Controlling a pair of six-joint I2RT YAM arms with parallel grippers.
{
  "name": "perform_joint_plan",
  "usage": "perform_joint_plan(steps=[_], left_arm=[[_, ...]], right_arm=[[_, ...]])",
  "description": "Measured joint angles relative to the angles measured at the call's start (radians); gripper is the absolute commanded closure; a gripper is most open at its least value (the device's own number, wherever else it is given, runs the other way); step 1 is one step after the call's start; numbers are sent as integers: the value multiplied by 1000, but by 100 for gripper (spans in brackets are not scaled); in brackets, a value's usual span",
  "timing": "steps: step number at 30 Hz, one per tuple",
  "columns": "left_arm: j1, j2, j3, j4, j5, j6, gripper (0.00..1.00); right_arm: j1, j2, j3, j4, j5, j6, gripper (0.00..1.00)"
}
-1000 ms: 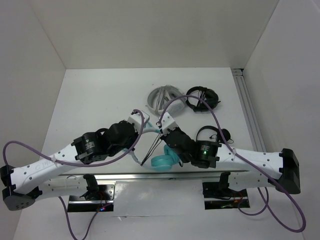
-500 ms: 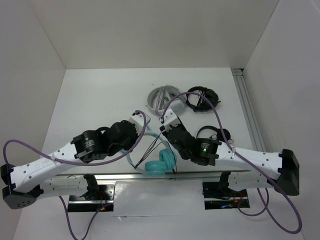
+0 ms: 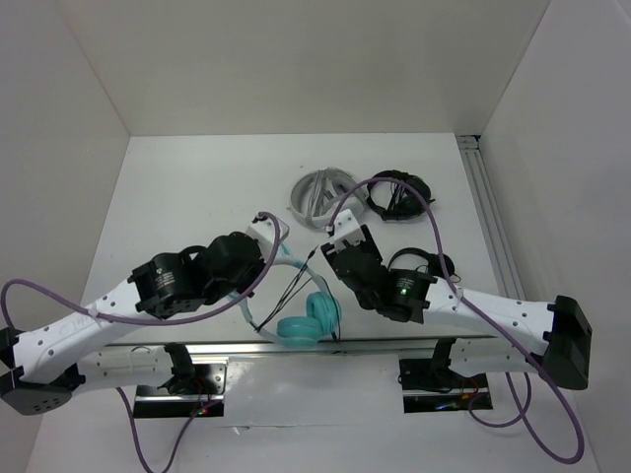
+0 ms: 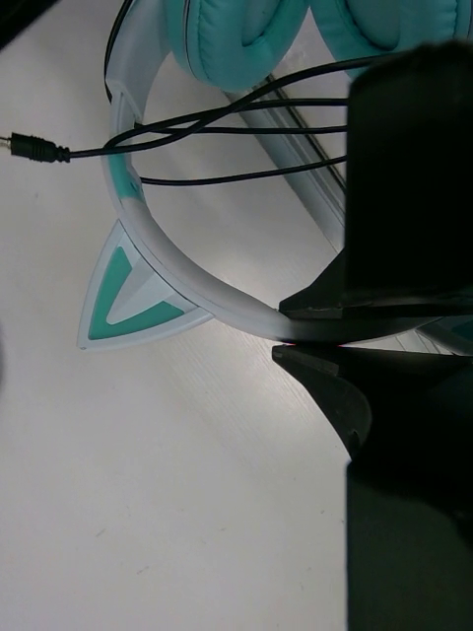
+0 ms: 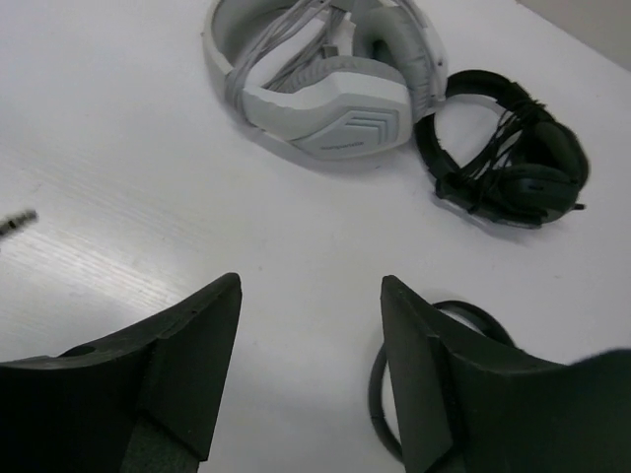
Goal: Wrap the headphones
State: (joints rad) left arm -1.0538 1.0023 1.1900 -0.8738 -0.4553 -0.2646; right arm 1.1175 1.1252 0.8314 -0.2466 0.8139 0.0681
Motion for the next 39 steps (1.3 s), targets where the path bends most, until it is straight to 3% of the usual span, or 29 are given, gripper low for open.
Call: perform_joint_plan(steps=[4, 5, 12, 18, 25, 30, 39], left_arm=[[119, 0, -1, 7, -2, -2, 100], [163, 1, -5, 23, -2, 2, 100], [557, 110, -51, 176, 124, 33, 100], [753, 358, -31, 288, 253, 26, 100], [961, 535, 2, 435, 330, 34, 100], [1050, 632, 27, 556, 359, 54, 100], [1054, 877, 152, 688, 334, 102, 100]], right_arm=[[-18, -5, 1, -31, 42, 55, 11], [-21, -9, 8, -52, 56, 78, 0], [-25, -103, 145, -210, 89, 199, 0], [-23, -247, 186, -243, 55, 235, 0], [8, -259, 171, -290, 23, 245, 0], [22, -243, 156, -304, 8, 240, 0], [84, -195, 156, -304, 0, 231, 0]])
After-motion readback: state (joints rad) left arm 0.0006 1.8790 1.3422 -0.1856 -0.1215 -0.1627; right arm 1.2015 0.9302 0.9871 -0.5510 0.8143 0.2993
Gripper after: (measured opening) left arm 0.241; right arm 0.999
